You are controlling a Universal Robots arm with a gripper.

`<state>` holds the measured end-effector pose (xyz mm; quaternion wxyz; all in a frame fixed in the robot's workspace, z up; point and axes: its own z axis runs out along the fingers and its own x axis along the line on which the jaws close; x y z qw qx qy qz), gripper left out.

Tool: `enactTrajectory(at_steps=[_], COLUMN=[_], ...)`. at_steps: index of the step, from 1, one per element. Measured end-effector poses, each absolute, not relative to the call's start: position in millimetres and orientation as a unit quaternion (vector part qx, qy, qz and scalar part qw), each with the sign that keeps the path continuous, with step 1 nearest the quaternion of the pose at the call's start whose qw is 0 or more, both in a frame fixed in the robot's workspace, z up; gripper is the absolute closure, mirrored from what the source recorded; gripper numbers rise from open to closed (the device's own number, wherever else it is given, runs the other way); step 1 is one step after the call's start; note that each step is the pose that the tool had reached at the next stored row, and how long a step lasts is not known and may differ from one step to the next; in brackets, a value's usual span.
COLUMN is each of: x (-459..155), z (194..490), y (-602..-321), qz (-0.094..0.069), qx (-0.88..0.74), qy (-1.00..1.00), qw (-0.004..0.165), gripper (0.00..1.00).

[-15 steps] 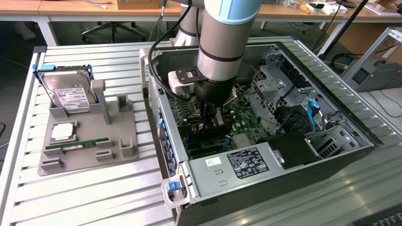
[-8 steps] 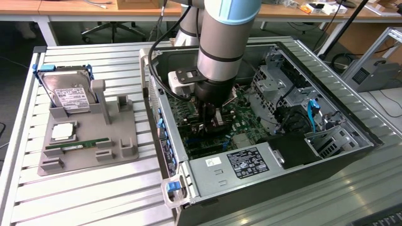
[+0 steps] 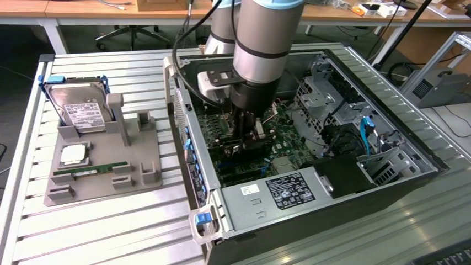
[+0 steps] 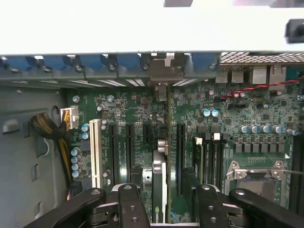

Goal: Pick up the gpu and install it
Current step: 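Insert the gpu into the slot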

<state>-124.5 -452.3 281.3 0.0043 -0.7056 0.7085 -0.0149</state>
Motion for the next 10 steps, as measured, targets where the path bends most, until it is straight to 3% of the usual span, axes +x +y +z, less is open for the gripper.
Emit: enactTrajectory(at_steps=[4,10], x=[-124.4,-113.1], z=[291.6,291.5], y=[-450.0,-450.0], qz=[-0.015,-0.001], qx=[-0.706,-0.706], qy=[0.708,0.708], qw=[0.004,0.009], gripper=[0.55,0.86])
